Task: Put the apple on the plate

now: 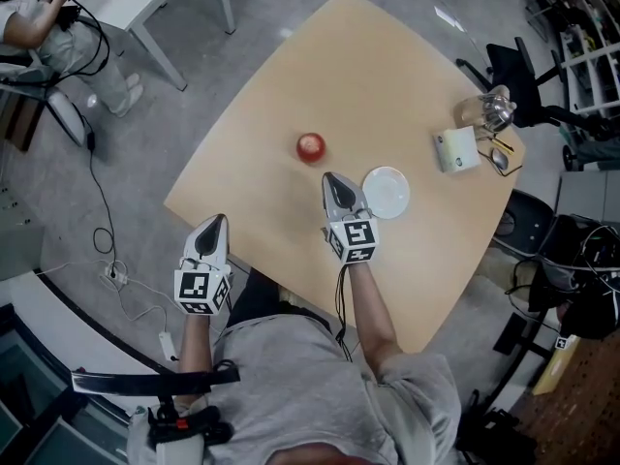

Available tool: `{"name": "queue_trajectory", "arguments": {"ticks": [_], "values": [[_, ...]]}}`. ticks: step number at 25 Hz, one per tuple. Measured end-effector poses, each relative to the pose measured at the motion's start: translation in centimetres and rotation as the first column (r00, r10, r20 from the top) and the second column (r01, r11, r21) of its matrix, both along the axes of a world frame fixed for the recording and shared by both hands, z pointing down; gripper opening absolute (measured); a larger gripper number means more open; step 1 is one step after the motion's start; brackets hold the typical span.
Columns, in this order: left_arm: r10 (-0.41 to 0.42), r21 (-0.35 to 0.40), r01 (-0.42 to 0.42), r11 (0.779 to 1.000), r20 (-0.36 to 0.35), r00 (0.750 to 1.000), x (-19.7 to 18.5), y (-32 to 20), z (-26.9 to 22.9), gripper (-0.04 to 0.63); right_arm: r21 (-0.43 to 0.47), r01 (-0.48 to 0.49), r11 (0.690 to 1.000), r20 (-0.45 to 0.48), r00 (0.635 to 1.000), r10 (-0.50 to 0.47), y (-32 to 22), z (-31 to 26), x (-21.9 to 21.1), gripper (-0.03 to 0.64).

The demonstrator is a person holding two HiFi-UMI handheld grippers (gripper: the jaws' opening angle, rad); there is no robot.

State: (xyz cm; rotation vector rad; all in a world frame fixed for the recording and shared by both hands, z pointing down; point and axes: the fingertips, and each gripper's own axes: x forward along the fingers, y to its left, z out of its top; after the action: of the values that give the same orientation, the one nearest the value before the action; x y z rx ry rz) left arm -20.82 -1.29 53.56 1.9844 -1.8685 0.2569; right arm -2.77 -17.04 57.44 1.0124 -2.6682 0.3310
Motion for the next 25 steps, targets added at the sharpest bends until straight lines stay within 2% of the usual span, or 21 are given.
{"name": "queue_trajectory", "arguments": {"ticks": [15, 25], "values": [[-0.035, -0.034, 0.035, 0.999, -0.004, 0.999, -1.1, 0.1, 1.3, 0.018, 0.011, 0.024, 1.0, -0.04, 0.999, -0.023, -2.7, 2.0, -2.2, 0.063], [-0.05, -0.049, 0.05, 0.998, -0.007, 0.999, -1.9, 0.3, 2.1, 0.019, 0.008, 0.013, 1.0, -0.055, 0.998, -0.012, -3.6, 3.1, -2.7, 0.147]]}}
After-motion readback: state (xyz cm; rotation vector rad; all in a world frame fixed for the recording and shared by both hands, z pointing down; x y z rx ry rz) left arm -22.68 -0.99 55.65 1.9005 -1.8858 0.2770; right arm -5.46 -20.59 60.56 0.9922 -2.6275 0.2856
